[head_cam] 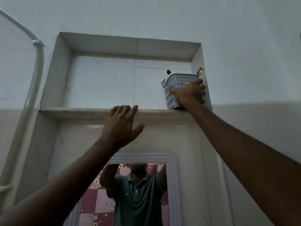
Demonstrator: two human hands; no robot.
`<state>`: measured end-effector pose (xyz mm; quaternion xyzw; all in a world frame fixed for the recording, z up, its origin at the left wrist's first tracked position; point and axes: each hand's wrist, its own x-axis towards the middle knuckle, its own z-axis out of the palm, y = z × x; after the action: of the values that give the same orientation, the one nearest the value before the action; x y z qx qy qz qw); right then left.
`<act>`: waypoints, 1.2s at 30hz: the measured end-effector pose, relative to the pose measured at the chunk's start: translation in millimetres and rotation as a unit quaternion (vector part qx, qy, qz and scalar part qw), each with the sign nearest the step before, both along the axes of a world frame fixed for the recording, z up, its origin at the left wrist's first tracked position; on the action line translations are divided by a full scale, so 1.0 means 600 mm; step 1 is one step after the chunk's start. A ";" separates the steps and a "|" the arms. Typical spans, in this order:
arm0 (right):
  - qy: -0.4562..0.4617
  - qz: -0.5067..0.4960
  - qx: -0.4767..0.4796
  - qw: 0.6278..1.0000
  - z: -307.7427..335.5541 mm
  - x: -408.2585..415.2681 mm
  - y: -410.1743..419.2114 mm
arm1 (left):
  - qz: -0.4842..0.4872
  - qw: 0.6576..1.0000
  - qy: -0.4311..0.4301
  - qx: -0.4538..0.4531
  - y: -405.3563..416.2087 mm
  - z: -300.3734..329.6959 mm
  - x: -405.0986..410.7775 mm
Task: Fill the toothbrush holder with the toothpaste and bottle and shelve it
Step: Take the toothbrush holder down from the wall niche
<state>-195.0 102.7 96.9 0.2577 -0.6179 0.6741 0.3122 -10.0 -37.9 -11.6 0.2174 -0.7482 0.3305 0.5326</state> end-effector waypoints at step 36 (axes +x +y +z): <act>-0.020 0.167 0.045 0.985 -0.846 0.208 0.162 | -0.098 0.920 -0.132 0.357 0.159 -0.650 0.178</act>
<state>-70.4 200.1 -410.9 0.3572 -0.6023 0.6932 0.1709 97.0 57.7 -401.4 0.2729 -0.8975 0.0135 0.3460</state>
